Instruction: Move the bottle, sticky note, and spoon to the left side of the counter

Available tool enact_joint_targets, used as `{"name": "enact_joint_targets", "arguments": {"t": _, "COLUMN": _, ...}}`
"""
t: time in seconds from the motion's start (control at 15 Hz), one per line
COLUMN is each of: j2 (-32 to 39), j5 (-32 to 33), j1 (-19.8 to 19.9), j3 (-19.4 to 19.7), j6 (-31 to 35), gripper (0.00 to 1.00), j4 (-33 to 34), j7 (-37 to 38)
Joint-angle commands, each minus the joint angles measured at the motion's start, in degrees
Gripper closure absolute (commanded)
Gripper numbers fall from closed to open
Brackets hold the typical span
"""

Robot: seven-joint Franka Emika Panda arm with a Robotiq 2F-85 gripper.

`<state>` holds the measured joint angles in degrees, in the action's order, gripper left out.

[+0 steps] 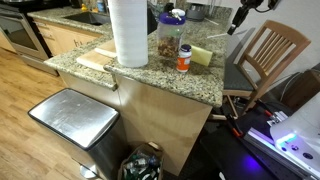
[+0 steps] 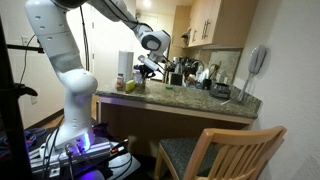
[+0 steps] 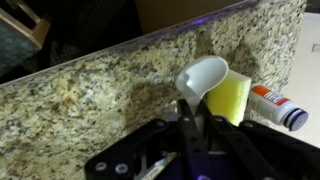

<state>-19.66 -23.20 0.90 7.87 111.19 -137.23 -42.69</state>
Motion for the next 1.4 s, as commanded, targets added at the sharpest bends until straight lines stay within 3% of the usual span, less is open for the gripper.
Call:
{"name": "enact_joint_targets", "arguments": {"t": 0.0, "j2": -0.90, "j5": -0.53, "j1": -2.41, "j3": -0.56, "j6": 0.81, "gripper": 0.97, "j4": -5.15, "j7": -2.43}}
{"name": "enact_joint_targets", "arguments": {"t": 0.2, "j2": 0.96, "j5": -1.89, "j1": -4.76, "j3": -1.91, "j6": 5.03, "gripper": 0.97, "j4": -7.46, "j7": -2.83}}
{"name": "enact_joint_targets", "arguments": {"t": 0.73, "j2": 3.44, "j5": -3.61, "j1": -8.63, "j3": -4.84, "j6": 25.98, "gripper": 0.97, "j4": -12.31, "j7": -1.28}}
{"name": "enact_joint_targets", "arguments": {"t": 1.27, "j2": 3.01, "j5": -3.23, "j1": -11.04, "j3": -5.02, "j6": 26.00, "gripper": 0.97, "j4": -13.63, "j7": -0.89}}
{"name": "enact_joint_targets", "arguments": {"t": 1.33, "j2": 2.80, "j5": -2.76, "j1": -10.95, "j3": -5.30, "j6": 26.06, "gripper": 0.65, "j4": -13.66, "j7": 0.19}}
